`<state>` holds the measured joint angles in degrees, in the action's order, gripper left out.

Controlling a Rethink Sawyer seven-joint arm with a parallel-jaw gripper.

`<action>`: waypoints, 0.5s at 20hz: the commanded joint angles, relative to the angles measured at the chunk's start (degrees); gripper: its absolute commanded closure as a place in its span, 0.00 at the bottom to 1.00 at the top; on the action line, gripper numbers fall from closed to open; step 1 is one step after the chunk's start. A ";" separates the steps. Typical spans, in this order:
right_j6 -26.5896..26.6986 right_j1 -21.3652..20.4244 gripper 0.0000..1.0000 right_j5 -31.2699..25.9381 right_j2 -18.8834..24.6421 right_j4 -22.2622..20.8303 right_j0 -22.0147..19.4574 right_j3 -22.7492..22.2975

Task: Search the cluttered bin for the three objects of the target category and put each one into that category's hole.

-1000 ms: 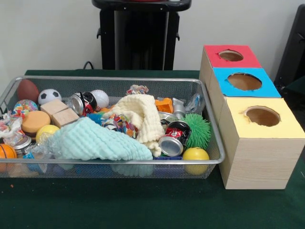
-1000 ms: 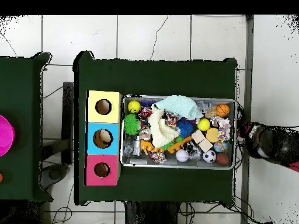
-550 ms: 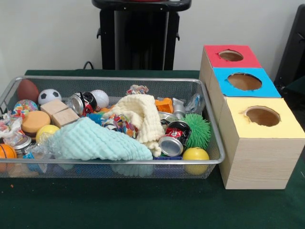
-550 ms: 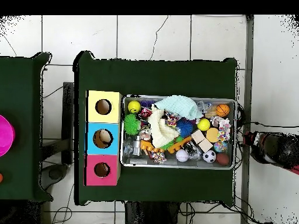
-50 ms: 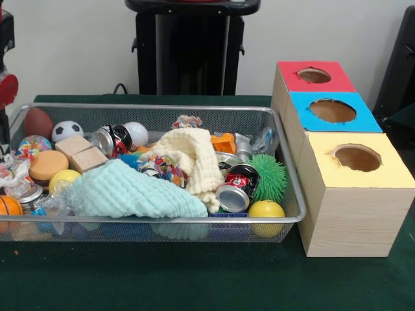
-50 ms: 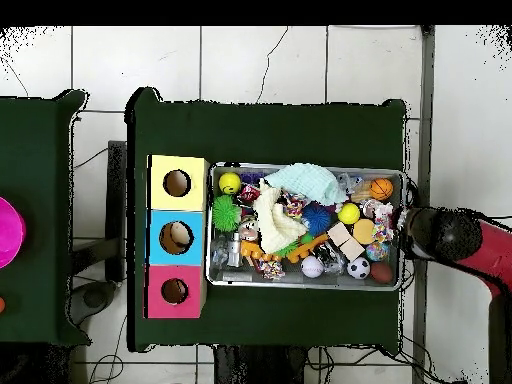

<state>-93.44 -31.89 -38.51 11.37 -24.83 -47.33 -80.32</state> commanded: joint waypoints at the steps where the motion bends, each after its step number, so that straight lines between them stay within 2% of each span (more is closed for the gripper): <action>1: -9.68 2.94 0.00 2.94 -1.98 1.56 0.63 -4.24; 10: -12.88 3.89 0.00 5.17 -4.42 2.78 3.19 -4.66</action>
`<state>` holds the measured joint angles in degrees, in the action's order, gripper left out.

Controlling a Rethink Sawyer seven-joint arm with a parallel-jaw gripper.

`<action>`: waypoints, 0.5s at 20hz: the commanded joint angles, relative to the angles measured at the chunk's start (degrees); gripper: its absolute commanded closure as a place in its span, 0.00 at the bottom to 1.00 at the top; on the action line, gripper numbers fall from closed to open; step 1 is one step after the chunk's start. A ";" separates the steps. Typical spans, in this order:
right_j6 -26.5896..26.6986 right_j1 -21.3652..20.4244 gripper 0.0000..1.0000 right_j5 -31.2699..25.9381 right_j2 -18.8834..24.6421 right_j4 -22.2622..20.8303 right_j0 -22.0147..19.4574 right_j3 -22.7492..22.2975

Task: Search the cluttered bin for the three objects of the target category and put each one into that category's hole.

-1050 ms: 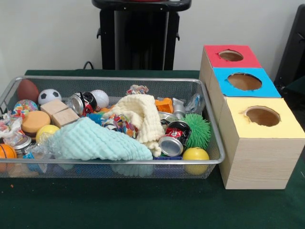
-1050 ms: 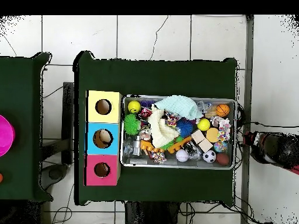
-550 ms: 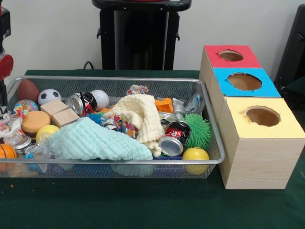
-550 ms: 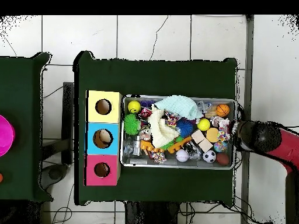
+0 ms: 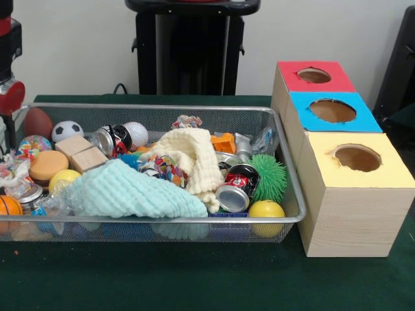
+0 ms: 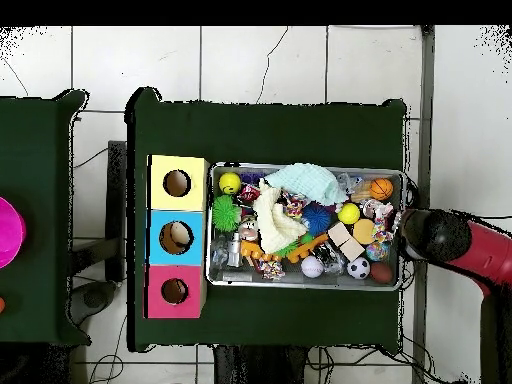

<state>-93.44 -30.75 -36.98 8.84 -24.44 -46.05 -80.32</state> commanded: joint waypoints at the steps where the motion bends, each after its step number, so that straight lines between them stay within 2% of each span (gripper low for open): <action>1: -13.31 2.93 0.00 3.71 -2.36 2.56 2.31 -4.52; 6: -14.37 3.68 0.00 5.87 -4.00 3.19 3.66 -4.64; 10: -12.46 5.14 0.00 6.05 -4.17 4.26 3.49 -3.02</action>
<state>-93.44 -29.48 -33.98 5.11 -22.79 -43.62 -80.34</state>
